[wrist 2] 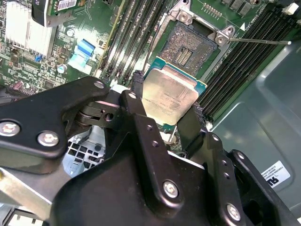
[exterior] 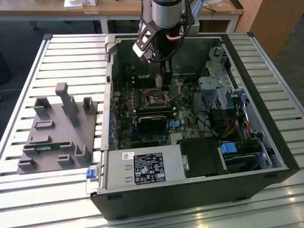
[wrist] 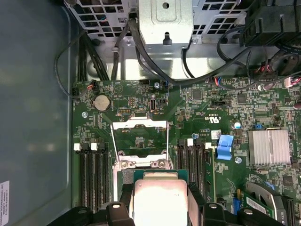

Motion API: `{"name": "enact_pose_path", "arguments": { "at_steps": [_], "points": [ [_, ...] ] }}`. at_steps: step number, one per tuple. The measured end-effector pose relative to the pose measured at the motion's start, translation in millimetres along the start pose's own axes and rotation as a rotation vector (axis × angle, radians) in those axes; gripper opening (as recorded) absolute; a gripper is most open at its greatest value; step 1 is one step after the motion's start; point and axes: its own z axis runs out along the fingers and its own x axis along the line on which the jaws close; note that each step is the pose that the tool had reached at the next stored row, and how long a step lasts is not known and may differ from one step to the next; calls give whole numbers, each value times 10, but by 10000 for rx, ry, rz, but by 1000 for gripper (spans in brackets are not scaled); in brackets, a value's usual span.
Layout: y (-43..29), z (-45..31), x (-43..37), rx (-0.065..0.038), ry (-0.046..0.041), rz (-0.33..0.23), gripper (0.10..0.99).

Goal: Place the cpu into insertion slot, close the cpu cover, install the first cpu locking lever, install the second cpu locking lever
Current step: 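Place the cpu into insertion slot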

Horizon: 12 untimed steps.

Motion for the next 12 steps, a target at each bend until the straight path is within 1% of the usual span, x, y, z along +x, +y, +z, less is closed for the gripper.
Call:
{"name": "enact_pose_path", "arguments": {
  "at_steps": [12],
  "points": [
    [-3, 30, -1, 0, -1, 0, 537]
  ]
}}
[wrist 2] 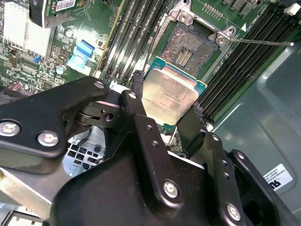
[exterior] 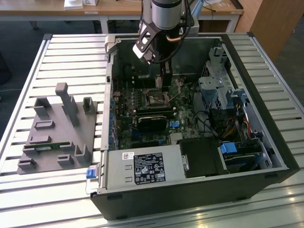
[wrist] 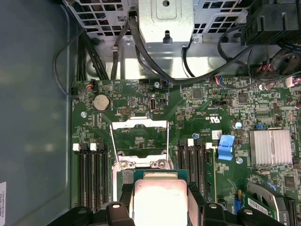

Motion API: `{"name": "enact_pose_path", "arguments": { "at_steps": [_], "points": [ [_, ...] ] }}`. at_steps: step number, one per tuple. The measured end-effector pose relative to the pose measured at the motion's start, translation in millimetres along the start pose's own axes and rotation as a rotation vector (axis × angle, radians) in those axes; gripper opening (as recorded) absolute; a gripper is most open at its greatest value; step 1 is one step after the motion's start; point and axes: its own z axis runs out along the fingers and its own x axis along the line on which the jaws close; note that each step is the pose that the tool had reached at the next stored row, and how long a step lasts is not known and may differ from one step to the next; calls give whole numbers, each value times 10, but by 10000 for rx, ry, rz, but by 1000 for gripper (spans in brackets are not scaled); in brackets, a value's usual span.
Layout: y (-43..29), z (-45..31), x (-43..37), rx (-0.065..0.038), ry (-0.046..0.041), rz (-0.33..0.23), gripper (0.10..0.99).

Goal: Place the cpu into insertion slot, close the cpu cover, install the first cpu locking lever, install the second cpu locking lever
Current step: 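Place the cpu into insertion slot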

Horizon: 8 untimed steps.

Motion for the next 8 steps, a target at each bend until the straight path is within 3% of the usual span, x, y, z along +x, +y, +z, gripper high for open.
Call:
{"name": "enact_pose_path", "arguments": {
  "at_steps": [8],
  "points": [
    [-2, 19, 0, 0, 0, 0, 537]
  ]
}}
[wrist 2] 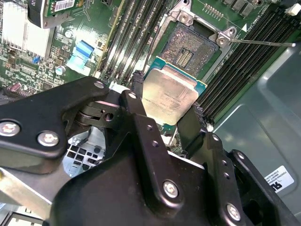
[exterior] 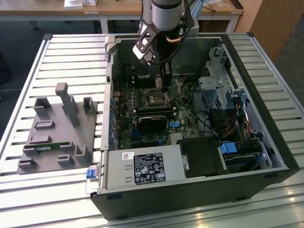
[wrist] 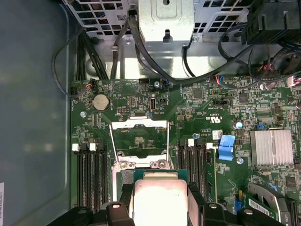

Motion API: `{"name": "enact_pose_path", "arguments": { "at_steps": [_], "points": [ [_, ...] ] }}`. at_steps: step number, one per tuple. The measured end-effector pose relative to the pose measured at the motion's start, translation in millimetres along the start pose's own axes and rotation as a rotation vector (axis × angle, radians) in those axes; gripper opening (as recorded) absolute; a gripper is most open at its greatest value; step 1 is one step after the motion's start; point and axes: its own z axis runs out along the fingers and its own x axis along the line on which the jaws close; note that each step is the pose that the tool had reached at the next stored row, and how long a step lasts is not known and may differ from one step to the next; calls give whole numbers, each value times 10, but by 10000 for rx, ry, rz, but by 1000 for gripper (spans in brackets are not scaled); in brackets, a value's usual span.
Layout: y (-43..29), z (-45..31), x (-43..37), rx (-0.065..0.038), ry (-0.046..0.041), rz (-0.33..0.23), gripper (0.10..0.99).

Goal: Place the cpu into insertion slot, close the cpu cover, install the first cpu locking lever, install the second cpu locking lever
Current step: 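Place the cpu into insertion slot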

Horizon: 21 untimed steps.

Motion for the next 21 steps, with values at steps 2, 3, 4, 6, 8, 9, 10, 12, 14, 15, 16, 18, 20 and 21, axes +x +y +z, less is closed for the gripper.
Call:
{"name": "enact_pose_path", "arguments": {
  "at_steps": [2, 3, 4, 6, 8, 9, 10, 12, 14, 15, 16, 18, 20, 21],
  "points": [
    [0, 4, 0, 0, -1, 0, 537],
    [-1, 6, 0, 0, 0, 0, 537],
    [-1, 8, 0, 0, 0, 0, 537],
    [-1, 13, 0, 0, 0, 0, 537],
    [-1, 18, 0, 0, 1, 0, 537],
    [-2, 20, 0, 0, 0, 1, 537],
    [-2, 23, 0, 0, 0, 0, 537],
    [-2, 28, 0, 0, 0, 0, 537],
    [-3, 32, -1, 0, 0, 0, 537],
    [-3, 35, 0, 0, 0, 1, 537],
    [-3, 37, -1, 0, 0, 0, 537],
    [-4, 42, -1, 0, -1, 0, 537],
    [-4, 47, -1, 0, 0, 0, 537],
    [-4, 49, -1, 0, 0, 0, 537]
  ]
}}
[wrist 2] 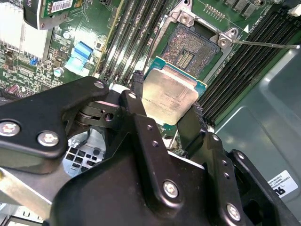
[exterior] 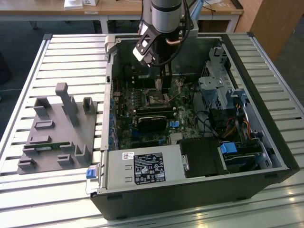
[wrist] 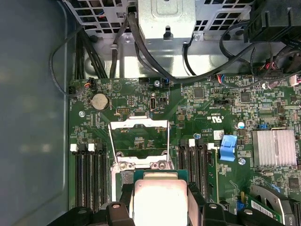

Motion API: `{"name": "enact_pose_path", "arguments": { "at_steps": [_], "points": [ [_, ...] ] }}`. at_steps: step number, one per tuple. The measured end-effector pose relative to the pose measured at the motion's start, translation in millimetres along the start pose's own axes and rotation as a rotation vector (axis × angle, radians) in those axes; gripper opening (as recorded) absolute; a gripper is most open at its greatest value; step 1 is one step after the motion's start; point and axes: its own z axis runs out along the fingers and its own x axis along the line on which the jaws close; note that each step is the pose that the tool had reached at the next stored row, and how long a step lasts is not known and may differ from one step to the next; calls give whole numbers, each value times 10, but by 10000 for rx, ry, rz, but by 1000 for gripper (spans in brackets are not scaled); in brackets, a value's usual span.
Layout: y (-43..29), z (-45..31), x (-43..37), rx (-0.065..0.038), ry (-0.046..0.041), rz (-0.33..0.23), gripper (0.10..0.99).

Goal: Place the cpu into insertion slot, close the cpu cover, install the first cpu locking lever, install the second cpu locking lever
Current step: 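Place the cpu into insertion slot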

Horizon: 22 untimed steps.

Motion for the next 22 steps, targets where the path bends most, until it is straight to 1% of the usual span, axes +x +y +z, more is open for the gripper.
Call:
{"name": "enact_pose_path", "arguments": {
  "at_steps": [22],
  "points": [
    [-5, 56, -1, 1, 1, 1, 537]
  ]
}}
